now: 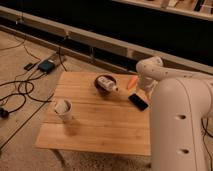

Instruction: Push the eraser across the table

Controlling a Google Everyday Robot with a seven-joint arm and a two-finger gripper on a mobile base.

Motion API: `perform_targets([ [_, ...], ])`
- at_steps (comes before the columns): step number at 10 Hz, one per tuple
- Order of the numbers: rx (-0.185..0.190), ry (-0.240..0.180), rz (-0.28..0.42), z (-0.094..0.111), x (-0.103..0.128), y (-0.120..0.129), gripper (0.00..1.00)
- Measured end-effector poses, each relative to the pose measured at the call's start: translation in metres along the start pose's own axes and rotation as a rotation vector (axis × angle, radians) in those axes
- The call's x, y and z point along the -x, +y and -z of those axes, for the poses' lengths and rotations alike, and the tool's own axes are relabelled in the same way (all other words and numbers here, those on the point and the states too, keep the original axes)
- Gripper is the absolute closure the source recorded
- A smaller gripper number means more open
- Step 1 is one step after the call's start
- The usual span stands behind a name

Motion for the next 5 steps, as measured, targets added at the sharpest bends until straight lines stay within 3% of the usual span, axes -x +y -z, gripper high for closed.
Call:
perform_targets([
  [5,-0.04,0.003,-0.049,-0.028,0.026,-0.015,0.35],
])
